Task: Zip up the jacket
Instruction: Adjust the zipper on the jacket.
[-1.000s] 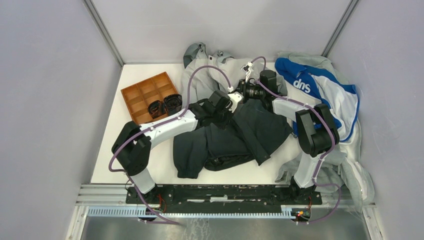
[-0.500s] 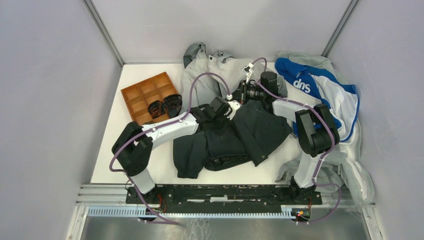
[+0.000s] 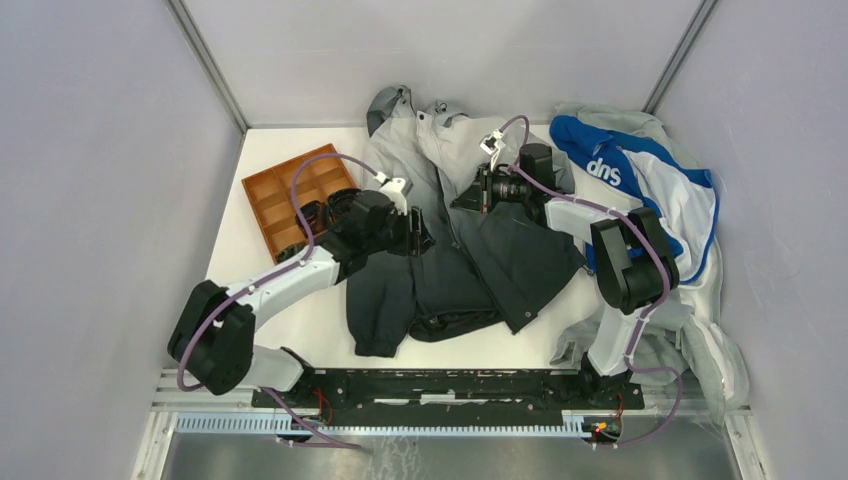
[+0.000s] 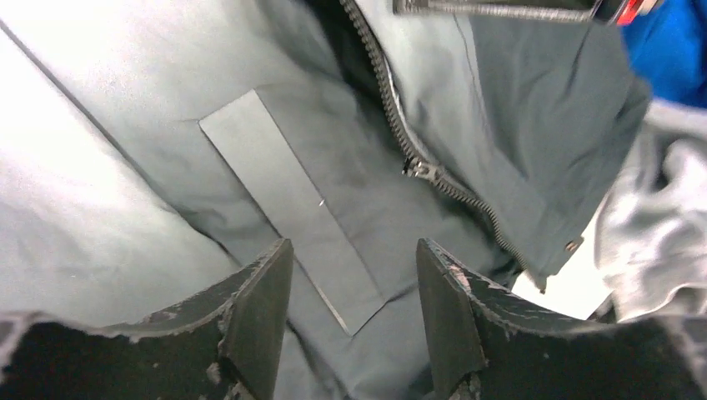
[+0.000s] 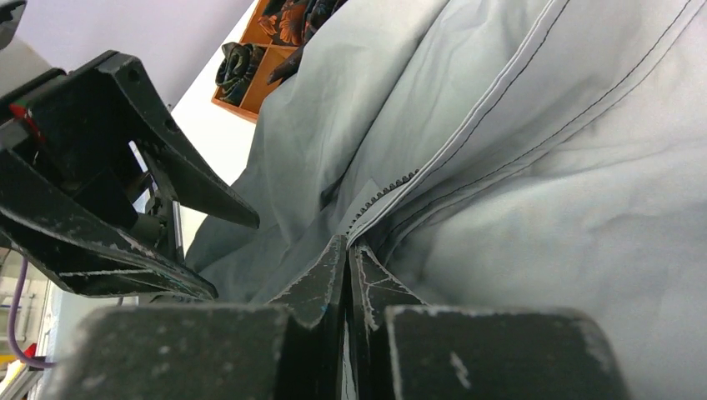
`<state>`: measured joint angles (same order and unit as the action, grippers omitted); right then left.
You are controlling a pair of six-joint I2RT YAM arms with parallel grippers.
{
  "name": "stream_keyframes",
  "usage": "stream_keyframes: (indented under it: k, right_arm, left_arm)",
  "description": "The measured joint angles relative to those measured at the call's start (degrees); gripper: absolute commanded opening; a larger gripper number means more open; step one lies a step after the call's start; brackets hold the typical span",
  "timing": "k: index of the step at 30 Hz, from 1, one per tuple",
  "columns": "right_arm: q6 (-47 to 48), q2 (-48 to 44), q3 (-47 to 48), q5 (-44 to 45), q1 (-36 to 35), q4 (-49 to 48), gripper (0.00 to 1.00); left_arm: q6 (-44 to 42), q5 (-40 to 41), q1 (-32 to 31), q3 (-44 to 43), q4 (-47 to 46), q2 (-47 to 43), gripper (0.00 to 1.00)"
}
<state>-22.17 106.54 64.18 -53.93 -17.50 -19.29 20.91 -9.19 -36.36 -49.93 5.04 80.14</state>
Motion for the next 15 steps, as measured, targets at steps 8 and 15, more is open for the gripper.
stream_keyframes:
  k: [8, 15]
  right_arm:
    - [2.38, -0.26, 0.52, -0.76, 0.00, 1.07, 0.07]
    - [2.78, -0.46, 0.52, -1.46, 0.00, 1.20, 0.08]
  left_arm:
    - [13.46, -1.84, 1.03, 6.12, -19.04, 1.38, 0.70]
    - [18.45, -2.67, 0.98, 6.29, -27.54, 7.13, 0.70]
